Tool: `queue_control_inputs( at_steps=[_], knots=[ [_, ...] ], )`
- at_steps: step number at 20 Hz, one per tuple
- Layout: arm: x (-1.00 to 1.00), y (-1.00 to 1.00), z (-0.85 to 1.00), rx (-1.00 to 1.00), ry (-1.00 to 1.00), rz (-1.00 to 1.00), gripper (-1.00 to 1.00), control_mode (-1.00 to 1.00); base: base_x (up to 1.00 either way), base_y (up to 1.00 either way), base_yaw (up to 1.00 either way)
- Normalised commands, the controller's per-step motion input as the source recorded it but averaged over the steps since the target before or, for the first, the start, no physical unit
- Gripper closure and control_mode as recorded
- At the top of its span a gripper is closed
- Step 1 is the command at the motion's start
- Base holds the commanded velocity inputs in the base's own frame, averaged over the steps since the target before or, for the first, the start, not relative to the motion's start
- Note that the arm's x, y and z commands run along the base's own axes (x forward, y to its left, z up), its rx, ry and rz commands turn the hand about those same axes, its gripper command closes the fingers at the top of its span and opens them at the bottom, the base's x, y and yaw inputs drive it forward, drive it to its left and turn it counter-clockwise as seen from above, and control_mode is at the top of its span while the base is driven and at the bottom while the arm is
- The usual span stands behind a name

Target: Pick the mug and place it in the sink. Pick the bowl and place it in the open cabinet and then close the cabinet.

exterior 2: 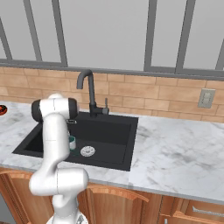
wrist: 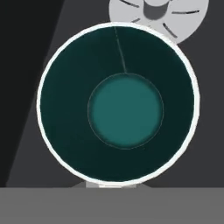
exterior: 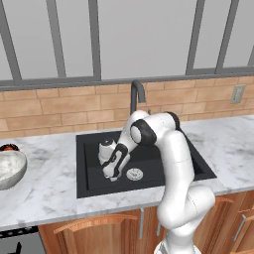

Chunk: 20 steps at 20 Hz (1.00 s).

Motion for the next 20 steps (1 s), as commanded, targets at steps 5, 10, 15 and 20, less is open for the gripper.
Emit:
queue_control_inputs(
  at_steps=[5,10,15,20],
  knots=[
    [0.02,0.24,-0.45,0.01,-0.02,-0.03,-1.0,-1.0,0.0,0.0,0.0],
    [-0.06,0.04,-0.12,0.01,-0.04,0.0,-1.0,-1.0,0.0,0.0,0.0],
    [-0.07,0.0,0.03,0.0,-0.04,0.0,-1.0,-1.0,0.0,0.0,0.0],
    [-0.19,0.0,0.18,0.0,-0.06,-0.01,-1.0,-1.0,0.0,0.0,0.0]
  ],
)
